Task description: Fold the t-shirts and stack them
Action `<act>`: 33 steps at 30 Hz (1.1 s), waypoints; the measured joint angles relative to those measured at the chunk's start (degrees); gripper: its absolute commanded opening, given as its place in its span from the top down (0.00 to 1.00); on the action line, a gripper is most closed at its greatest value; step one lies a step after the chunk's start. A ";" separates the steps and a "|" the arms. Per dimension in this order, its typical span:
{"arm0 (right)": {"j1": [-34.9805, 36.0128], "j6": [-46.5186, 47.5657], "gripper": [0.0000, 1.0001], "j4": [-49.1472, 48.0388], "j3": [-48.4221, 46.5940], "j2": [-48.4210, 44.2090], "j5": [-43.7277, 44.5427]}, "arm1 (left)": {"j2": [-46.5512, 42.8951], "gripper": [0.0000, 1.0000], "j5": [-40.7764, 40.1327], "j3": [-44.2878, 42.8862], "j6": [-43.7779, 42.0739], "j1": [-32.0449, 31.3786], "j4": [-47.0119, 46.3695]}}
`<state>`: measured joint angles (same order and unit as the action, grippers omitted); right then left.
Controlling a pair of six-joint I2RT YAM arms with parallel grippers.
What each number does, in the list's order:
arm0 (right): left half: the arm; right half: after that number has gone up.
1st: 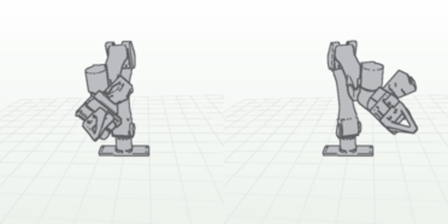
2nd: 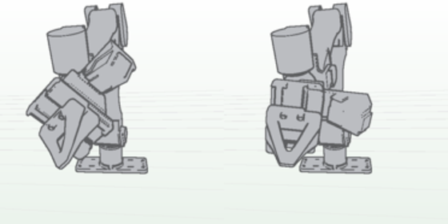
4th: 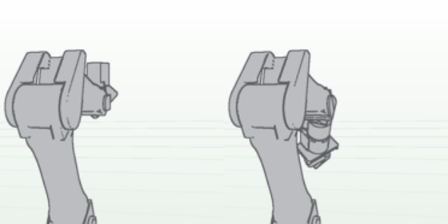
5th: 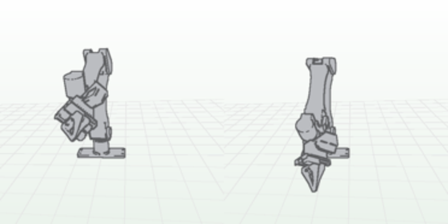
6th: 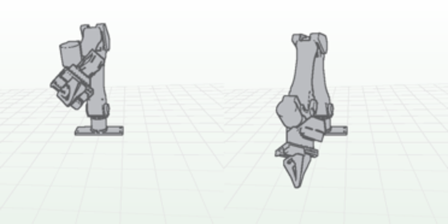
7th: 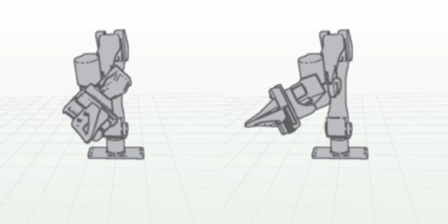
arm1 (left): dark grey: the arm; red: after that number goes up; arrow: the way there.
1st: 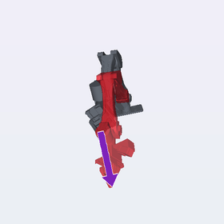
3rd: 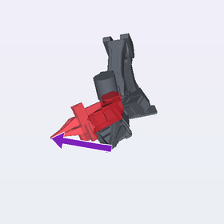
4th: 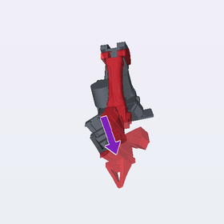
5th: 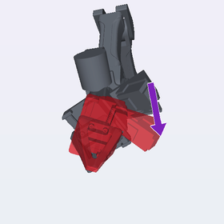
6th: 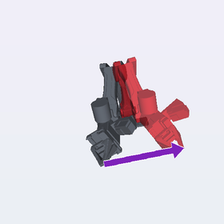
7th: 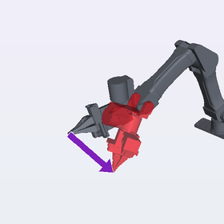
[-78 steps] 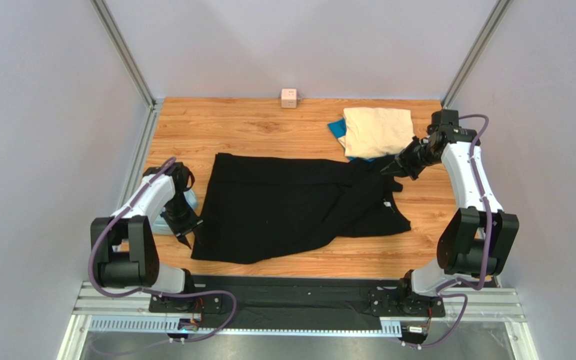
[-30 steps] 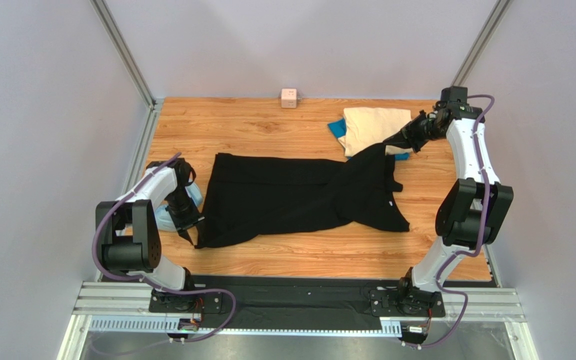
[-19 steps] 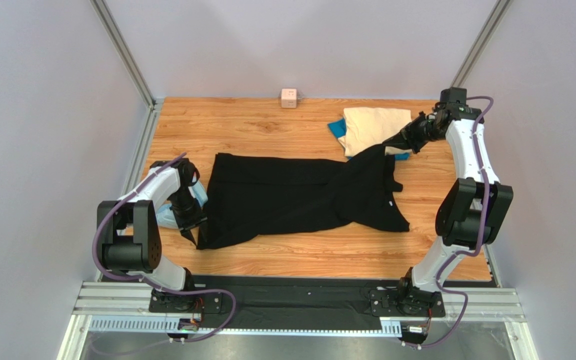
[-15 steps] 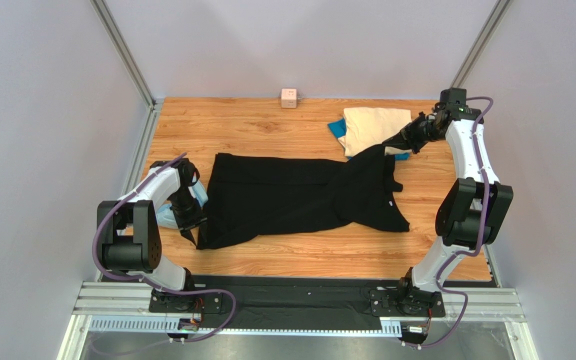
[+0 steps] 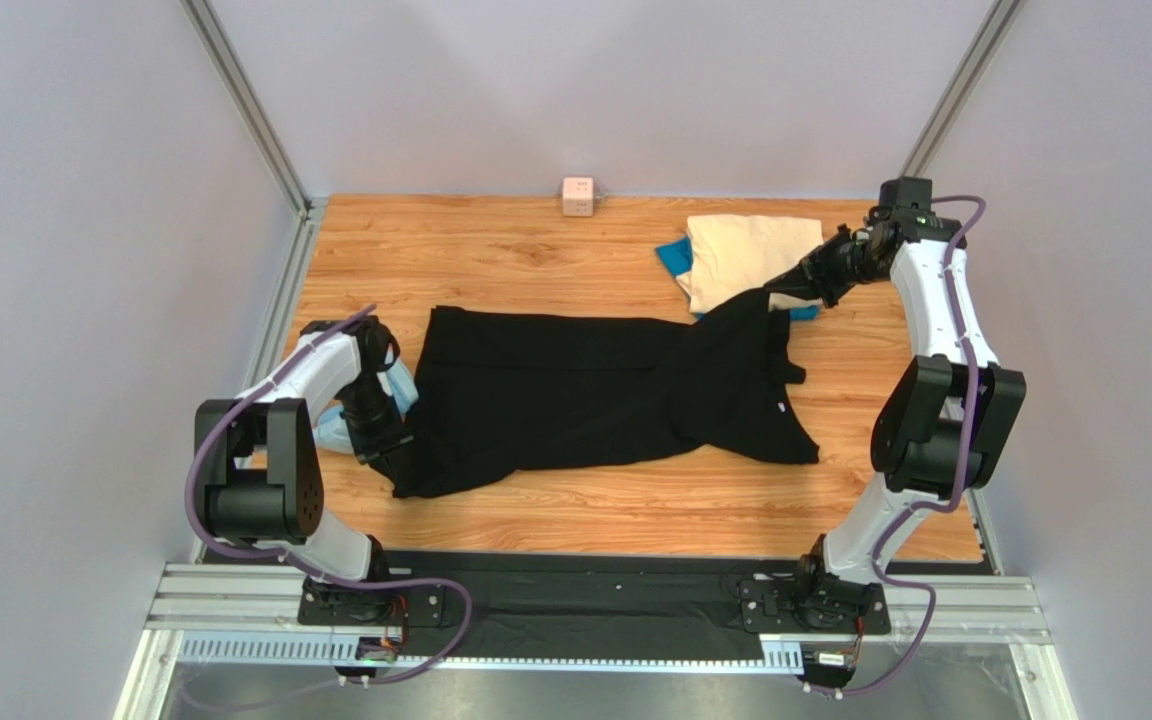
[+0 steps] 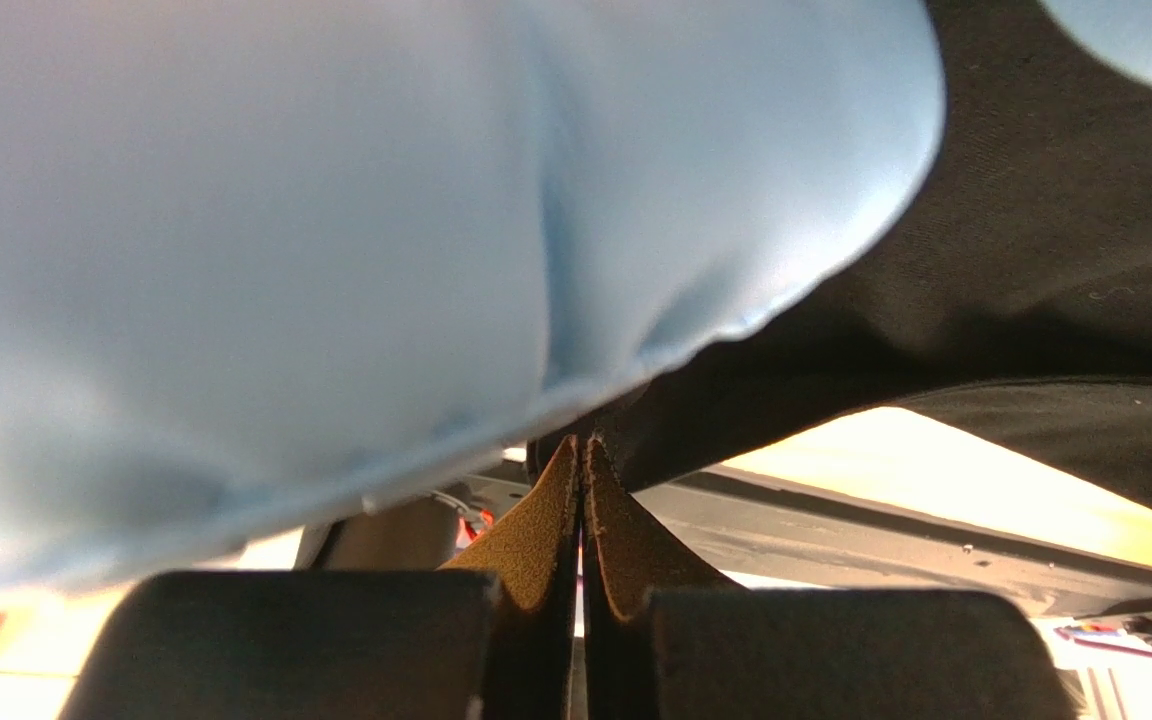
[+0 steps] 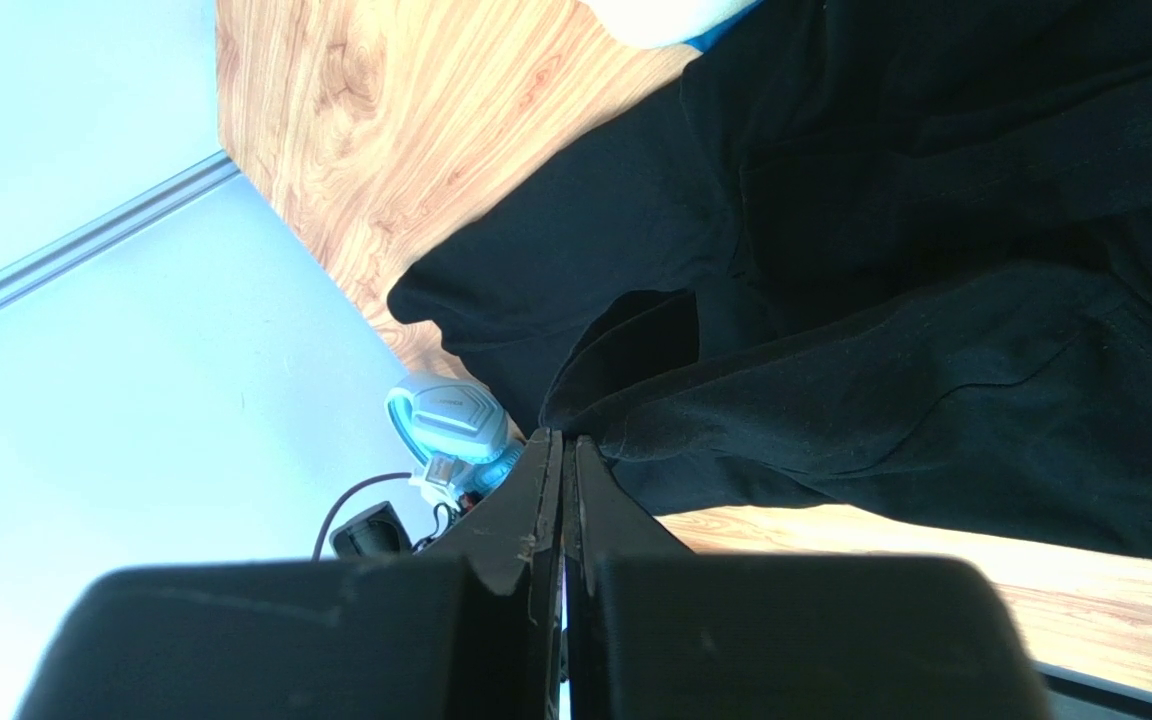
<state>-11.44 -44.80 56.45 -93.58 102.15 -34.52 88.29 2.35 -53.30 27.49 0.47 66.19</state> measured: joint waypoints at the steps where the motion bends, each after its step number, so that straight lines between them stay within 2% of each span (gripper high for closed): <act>1: 0.00 -0.02 1.00 0.00 0.00 0.00 0.02 | 0.00 1.00 -0.09 -0.24 -0.07 0.00 0.11; 2: 0.00 -0.04 1.00 -0.02 0.02 0.00 0.02 | 0.00 1.00 -0.31 -0.61 -0.28 0.00 0.31; 3: 0.00 -0.07 1.00 -0.11 0.13 -0.02 0.02 | -0.02 0.90 -0.55 -1.01 -0.63 0.00 0.33; 4: 0.00 -0.07 1.00 -0.20 0.26 -0.07 0.02 | -0.02 0.85 -0.90 -1.53 -0.94 0.00 0.46; 7: 0.00 -0.24 1.00 -0.26 0.98 -0.26 0.00 | 0.17 0.73 -2.25 -3.58 -2.43 -0.02 1.53; 8: 0.00 -0.28 1.00 -0.26 1.05 -0.26 0.00 | 0.46 0.72 -2.97 -4.72 -3.13 -0.02 2.05; 18: 0.00 -0.44 1.00 -0.70 1.90 -0.79 -0.04 | 0.83 0.63 -2.80 -5.62 -5.42 -0.02 4.00; 26: 0.00 -0.57 1.00 -1.05 2.19 -1.22 -0.11 | -2.62 0.62 0.17 0.59 -4.39 -1.31 4.31; 33: 0.00 -0.76 1.00 -1.11 2.80 -1.31 -0.42 | -4.59 0.62 0.13 0.74 -3.58 -3.02 3.63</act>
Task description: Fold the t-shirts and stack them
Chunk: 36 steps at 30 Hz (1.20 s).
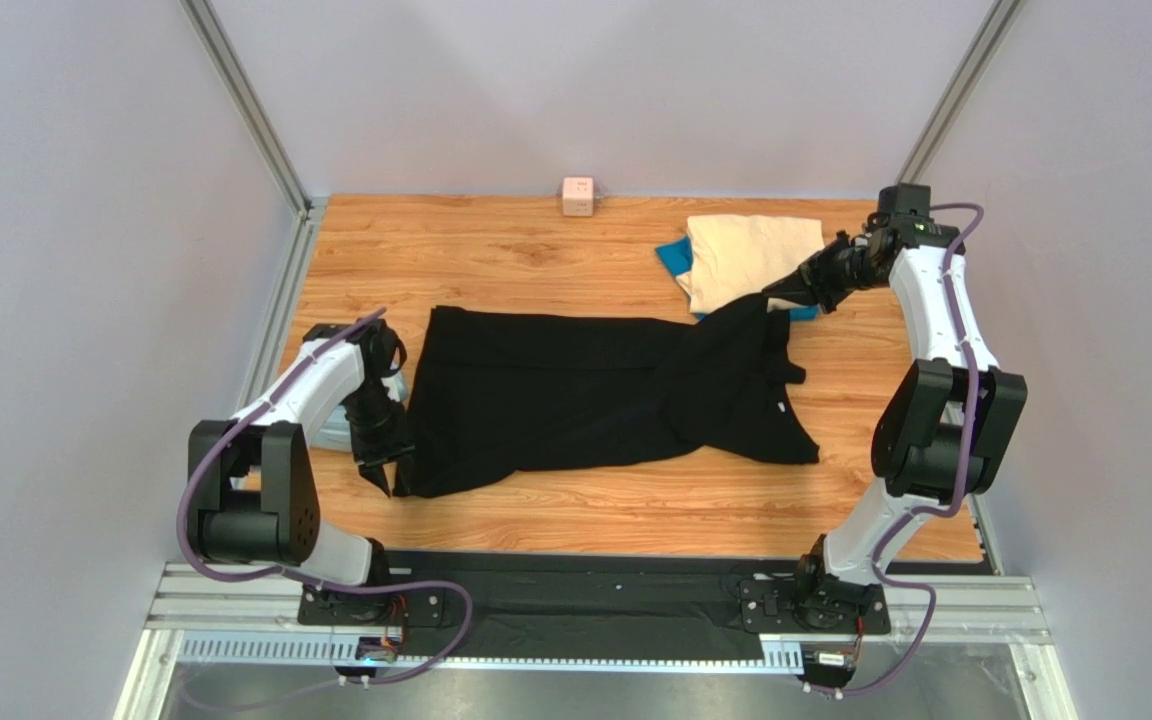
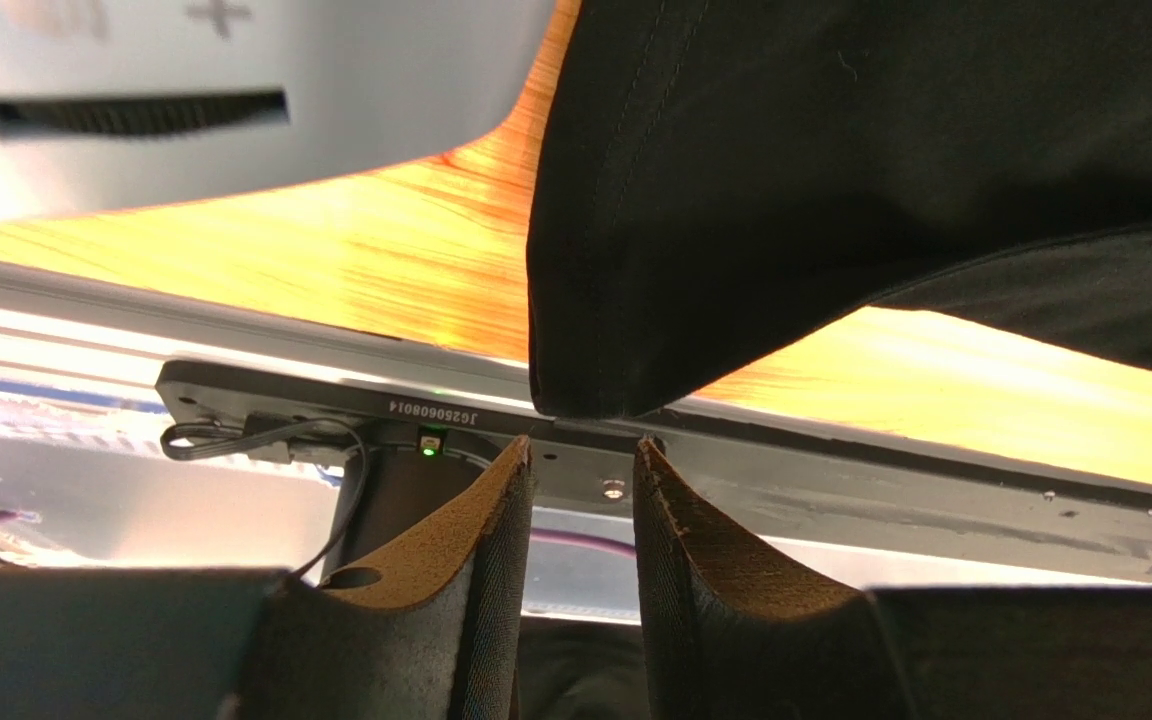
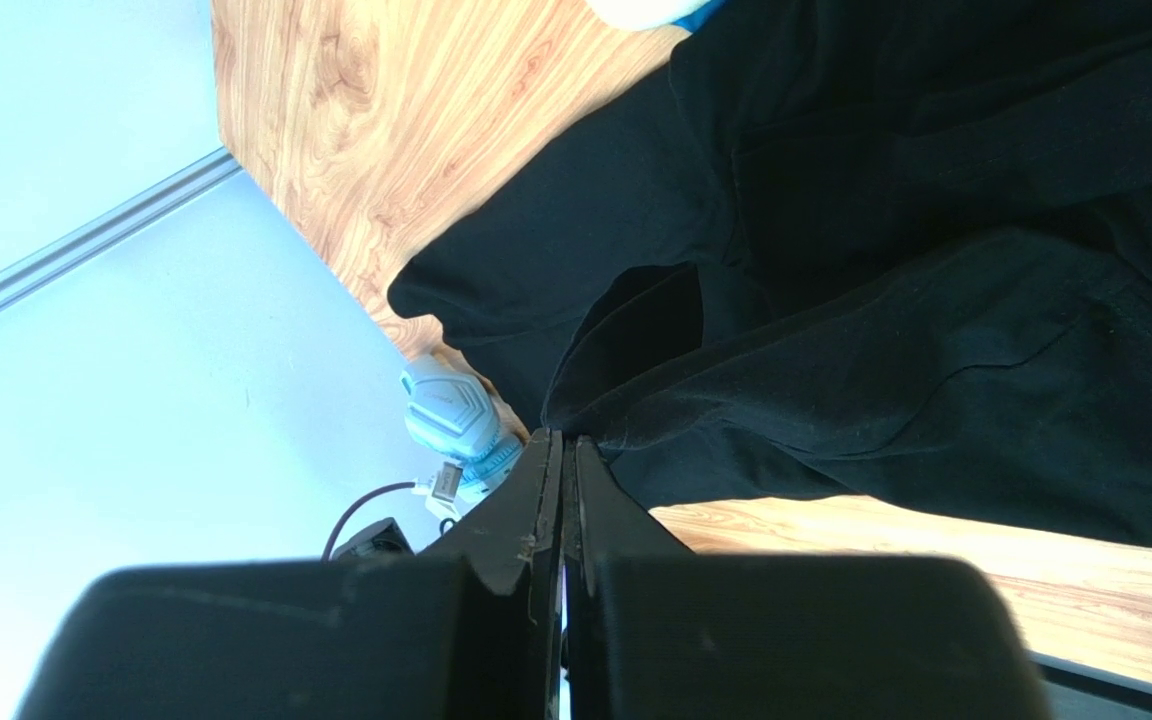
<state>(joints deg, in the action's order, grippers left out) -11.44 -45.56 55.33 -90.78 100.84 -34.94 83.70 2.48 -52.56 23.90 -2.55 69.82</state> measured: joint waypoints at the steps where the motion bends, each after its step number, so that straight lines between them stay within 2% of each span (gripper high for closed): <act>1: 0.00 -0.04 1.00 -0.04 0.00 0.00 -0.07 | 0.09 0.62 -0.07 0.00 0.04 0.00 -0.17; 20: 0.00 -0.11 1.00 -0.24 0.00 -0.66 -0.31 | 6.25 0.63 -1.03 -0.57 0.04 0.00 -2.64; 21: 0.00 -0.13 1.00 -0.24 0.00 -0.66 -0.31 | 6.45 0.65 -1.03 -0.66 0.04 0.00 -2.64; 23: 0.00 -0.13 1.00 -0.24 0.00 -0.66 -0.31 | 6.64 0.79 -1.03 -0.79 0.04 0.00 -2.80; 24: 0.00 -0.13 1.00 -0.24 0.00 -0.66 -0.33 | 6.75 0.86 -1.03 -0.83 0.13 0.00 -2.84; 25: 0.00 -0.13 1.00 -0.24 0.00 -0.66 -0.33 | 6.88 0.99 -1.01 -0.87 0.13 0.00 -2.93; 36: 0.00 -0.28 1.00 -0.31 0.00 -0.66 -0.33 | 7.10 1.00 -1.46 -1.95 0.09 0.00 -2.91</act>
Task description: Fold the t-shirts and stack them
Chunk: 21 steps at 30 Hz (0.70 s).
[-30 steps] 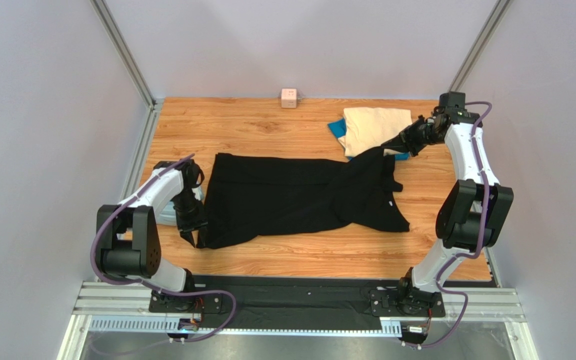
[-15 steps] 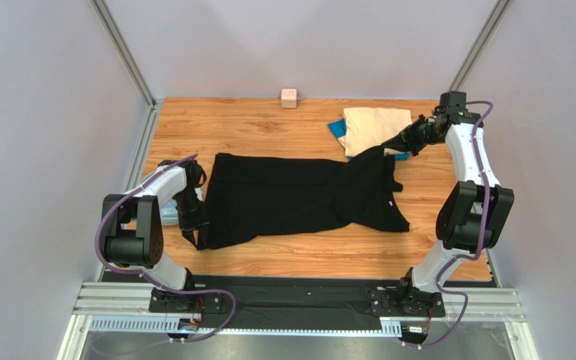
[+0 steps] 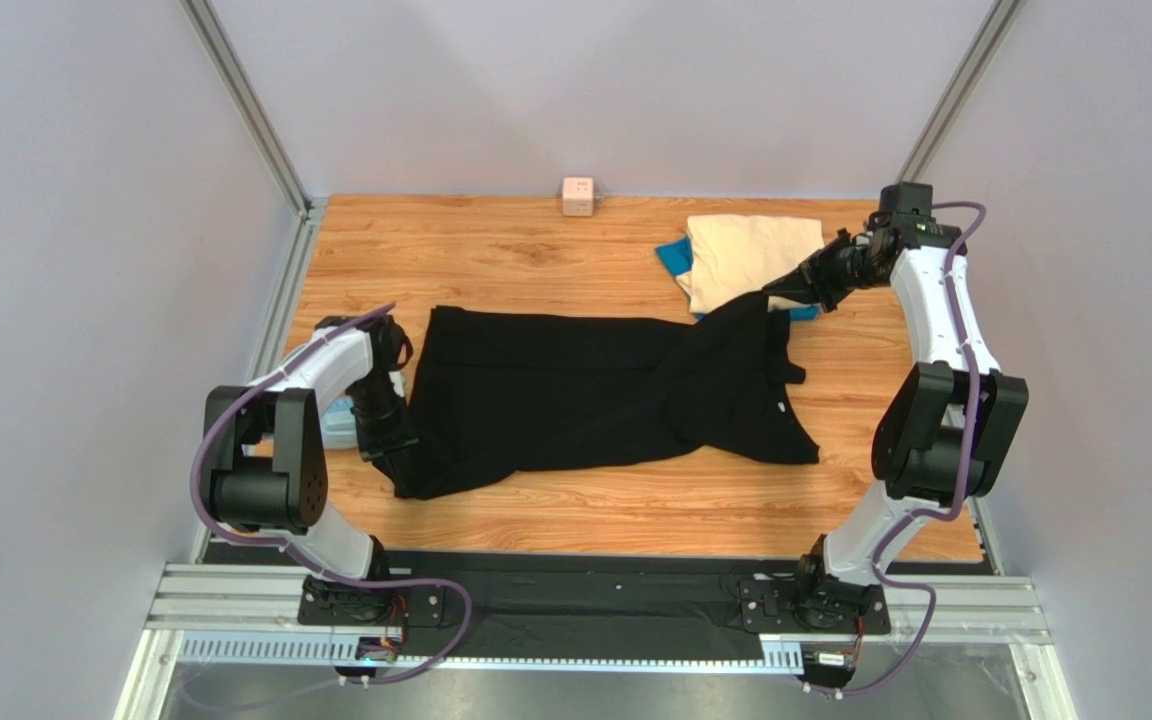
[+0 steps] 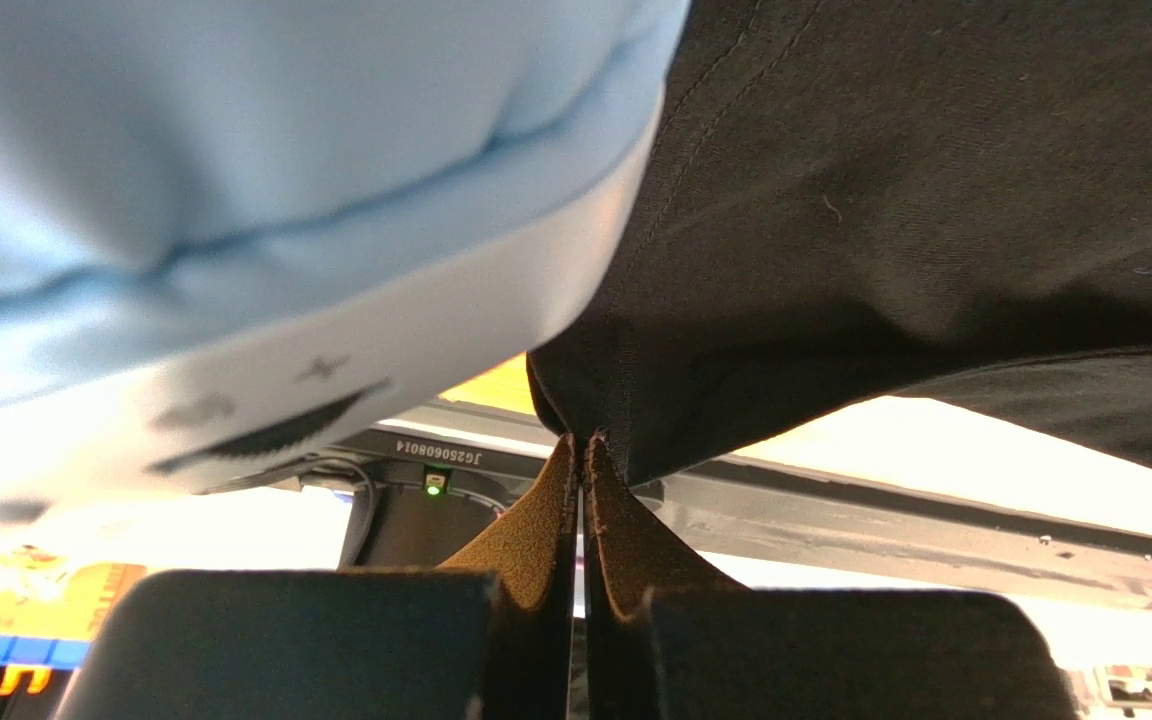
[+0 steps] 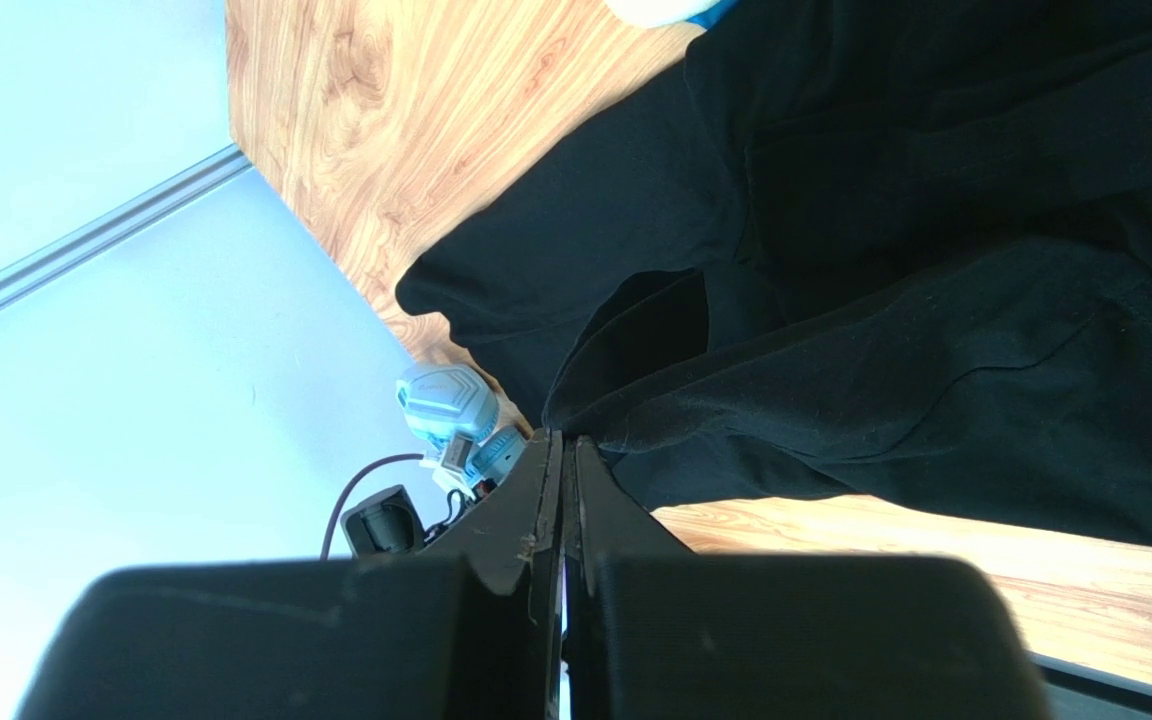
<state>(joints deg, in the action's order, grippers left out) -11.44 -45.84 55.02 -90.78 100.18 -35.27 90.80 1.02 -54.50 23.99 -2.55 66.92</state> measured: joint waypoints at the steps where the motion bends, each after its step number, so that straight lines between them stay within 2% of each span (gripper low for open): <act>1: 0.00 -0.02 1.00 0.00 0.00 0.00 -0.02 | 0.00 1.00 -0.02 -0.15 -0.02 0.00 -0.02; 13: -0.11 1.31 1.00 0.85 0.00 -1.88 0.42 | -5.38 1.00 0.55 -5.44 0.48 0.00 -0.07; 21: -0.39 2.69 1.00 2.58 0.00 -4.94 0.17 | -8.22 1.00 -0.24 -8.33 3.69 0.00 -0.09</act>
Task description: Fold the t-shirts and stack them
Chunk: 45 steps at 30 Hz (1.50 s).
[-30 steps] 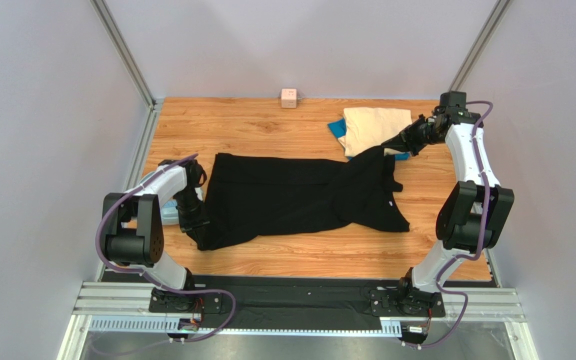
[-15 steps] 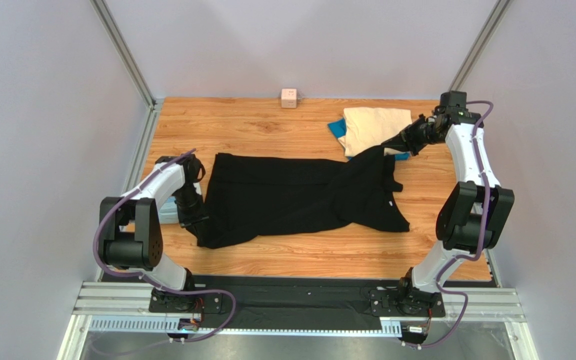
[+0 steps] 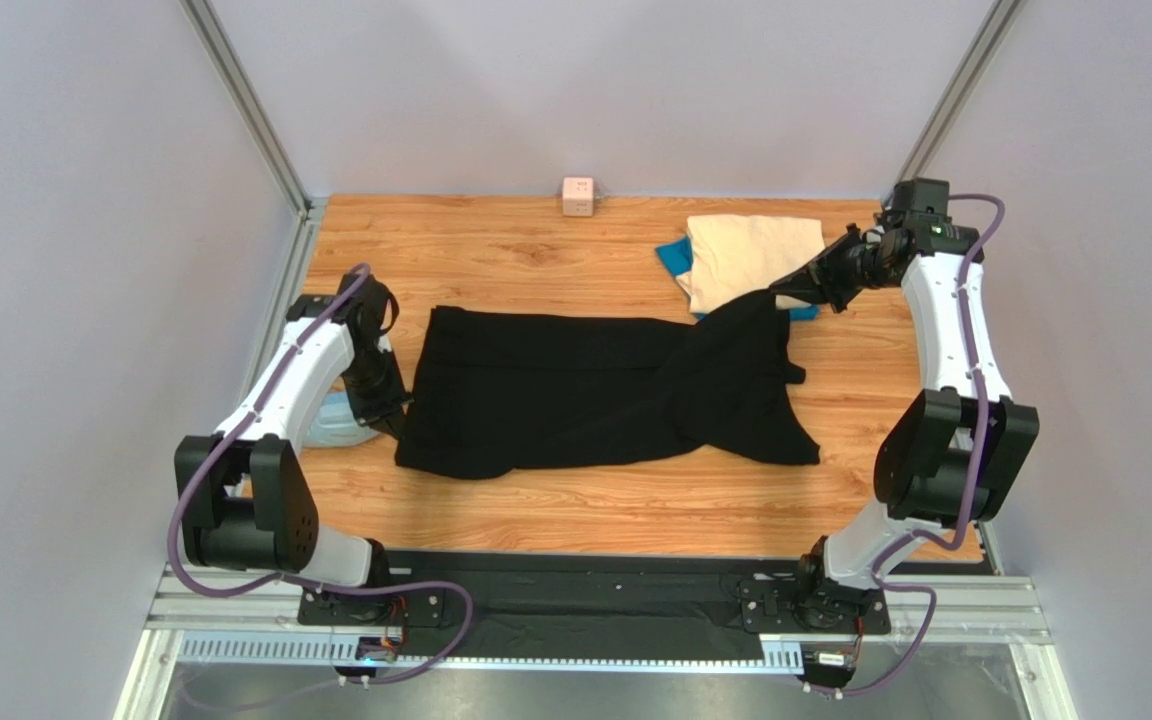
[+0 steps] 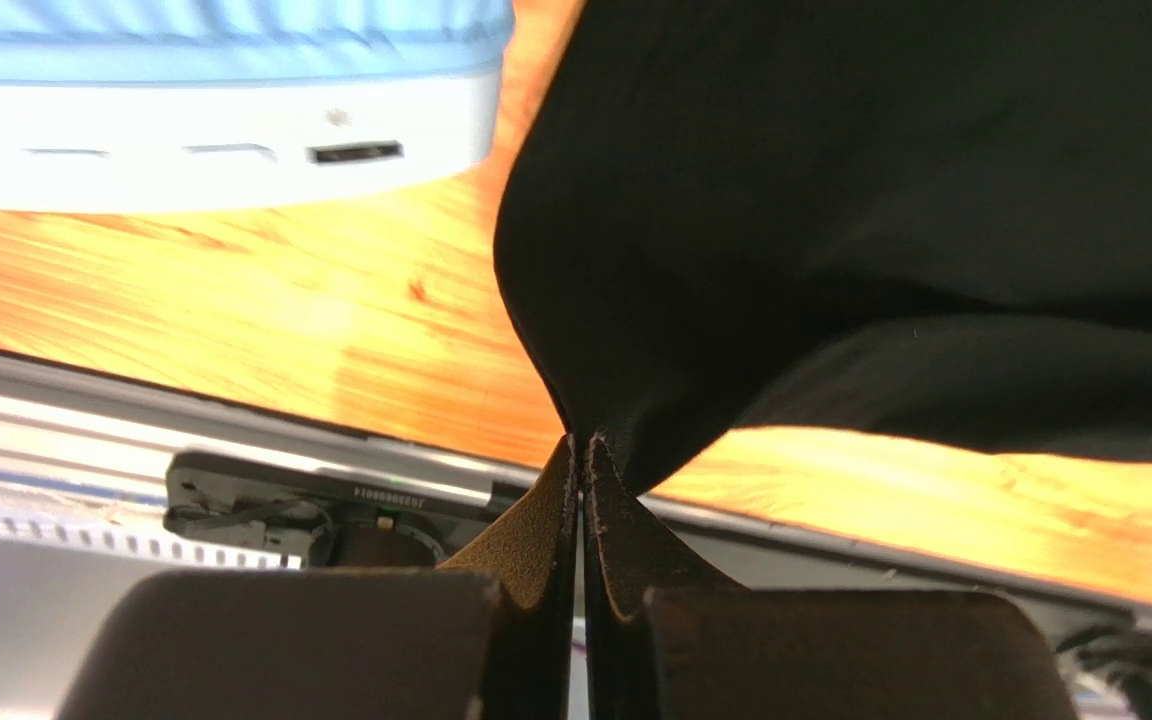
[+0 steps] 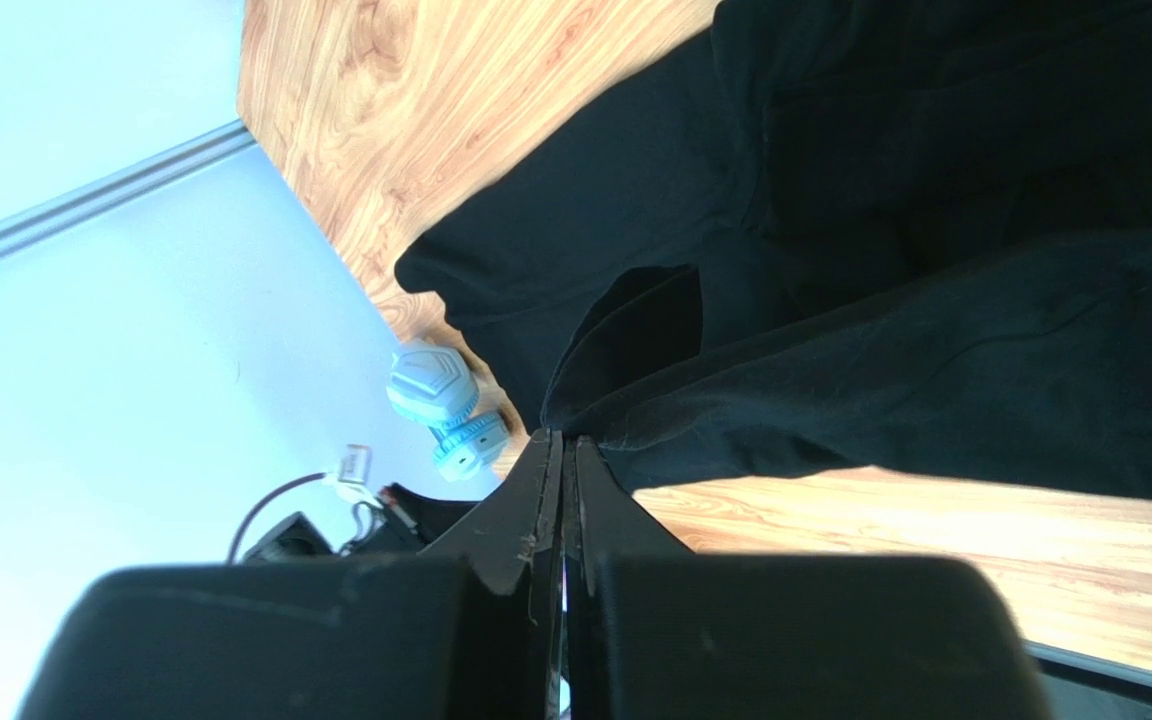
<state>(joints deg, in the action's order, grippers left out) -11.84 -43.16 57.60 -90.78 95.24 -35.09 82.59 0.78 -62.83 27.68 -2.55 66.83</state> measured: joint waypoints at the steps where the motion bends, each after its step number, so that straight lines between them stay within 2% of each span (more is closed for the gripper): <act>1: 0.00 0.28 1.00 0.37 0.07 -0.66 0.00 | -0.57 1.00 -0.68 -0.90 0.61 0.00 -0.04; 8: 0.00 2.29 1.00 4.79 2.78 -9.60 0.20 | -2.86 1.00 -3.78 -5.66 3.45 1.38 -1.95; 16: 0.00 2.45 1.00 9.99 8.98 -26.64 3.32 | -7.06 1.00 -4.98 -6.05 4.26 6.82 -4.13; 27: -0.26 1.46 1.00 18.32 17.73 -44.50 8.85 | -12.28 1.00 -3.21 -5.20 2.75 7.69 -6.60; 34: -0.26 -0.57 1.00 20.00 18.27 -49.20 12.09 | -13.86 1.00 -0.55 -3.43 -1.81 7.74 -5.64; 45: -0.26 -1.90 1.00 20.59 8.07 -45.53 14.56 | -15.34 1.00 2.51 -2.29 -5.29 7.78 -4.50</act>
<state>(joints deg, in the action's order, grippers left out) -12.10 -45.06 78.19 -82.72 49.71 -20.53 67.24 3.29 -65.12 22.39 5.23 62.33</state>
